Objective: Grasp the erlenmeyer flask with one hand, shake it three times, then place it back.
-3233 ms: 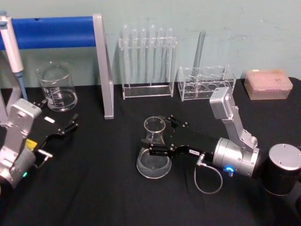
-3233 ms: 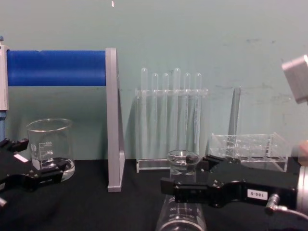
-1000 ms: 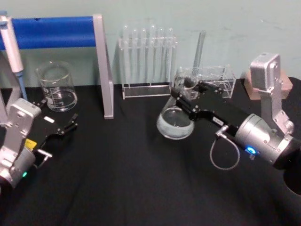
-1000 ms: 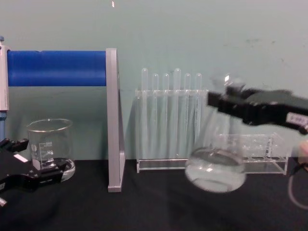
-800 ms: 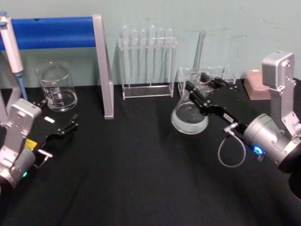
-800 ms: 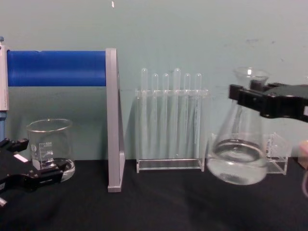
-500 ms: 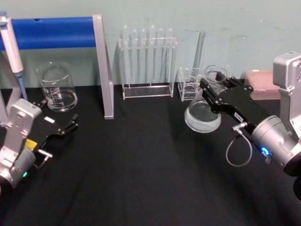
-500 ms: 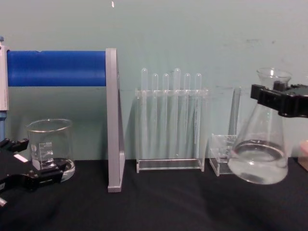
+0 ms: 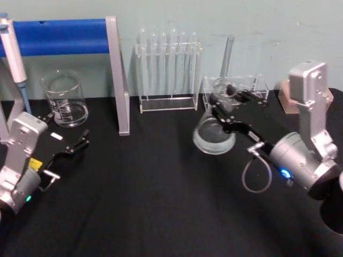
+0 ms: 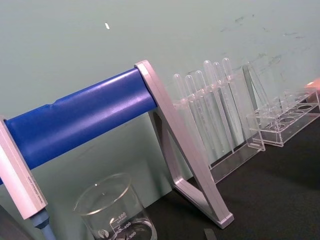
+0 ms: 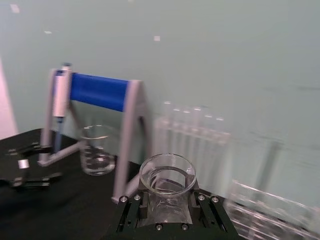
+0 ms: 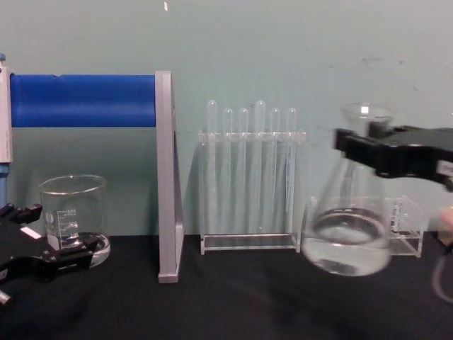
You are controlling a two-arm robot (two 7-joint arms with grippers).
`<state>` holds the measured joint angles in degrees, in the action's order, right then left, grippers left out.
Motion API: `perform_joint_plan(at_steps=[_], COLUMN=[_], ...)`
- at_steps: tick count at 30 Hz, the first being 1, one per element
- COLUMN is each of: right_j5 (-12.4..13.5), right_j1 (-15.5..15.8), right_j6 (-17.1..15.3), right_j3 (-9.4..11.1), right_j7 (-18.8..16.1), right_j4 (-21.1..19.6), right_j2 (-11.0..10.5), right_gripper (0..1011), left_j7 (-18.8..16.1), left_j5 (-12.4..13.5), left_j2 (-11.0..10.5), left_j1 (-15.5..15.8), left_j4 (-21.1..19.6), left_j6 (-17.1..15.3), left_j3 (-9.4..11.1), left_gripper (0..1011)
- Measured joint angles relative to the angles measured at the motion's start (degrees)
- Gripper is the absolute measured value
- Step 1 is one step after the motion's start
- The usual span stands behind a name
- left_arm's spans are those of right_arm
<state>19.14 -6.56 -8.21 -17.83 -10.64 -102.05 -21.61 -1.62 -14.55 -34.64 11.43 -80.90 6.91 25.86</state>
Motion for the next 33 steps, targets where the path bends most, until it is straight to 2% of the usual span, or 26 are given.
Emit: perform_joint_plan(at_steps=[13, 18, 23, 27, 30, 33], right_j5=[-1.22, -1.22, -1.78, -3.31, -6.47, -8.3], right_j1=[-6.7, -7.55, -6.91, -5.03, -2.24, -0.69], right_j6=[0.28, 0.39, 0.67, 0.84, 1.12, 1.11], right_j3=[-7.76, -8.63, -8.12, -6.33, -4.0, -2.65], right_j7=[-9.68, -10.03, -8.04, -4.2, 1.48, 4.58], right_j4=[5.33, 6.41, 6.33, 4.89, 2.89, 1.73], right_j2=[3.88, 4.79, 5.28, 5.55, 5.96, 6.13], right_gripper=[449, 449, 449, 449, 449, 449], left_j7=[0.0, 0.0, 0.0, 0.0, 0.0, 0.0], left_j5=[0.0, 0.0, 0.0, 0.0, 0.0, 0.0], left_j2=[0.0, 0.0, 0.0, 0.0, 0.0, 0.0], left_j1=[0.0, 0.0, 0.0, 0.0, 0.0, 0.0], left_j4=[0.0, 0.0, 0.0, 0.0, 0.0, 0.0], left_j6=[0.0, 0.0, 0.0, 0.0, 0.0, 0.0], left_j3=[0.0, 0.0, 0.0, 0.0, 0.0, 0.0], left_gripper=[1001, 1001, 1001, 1001, 1001, 1001])
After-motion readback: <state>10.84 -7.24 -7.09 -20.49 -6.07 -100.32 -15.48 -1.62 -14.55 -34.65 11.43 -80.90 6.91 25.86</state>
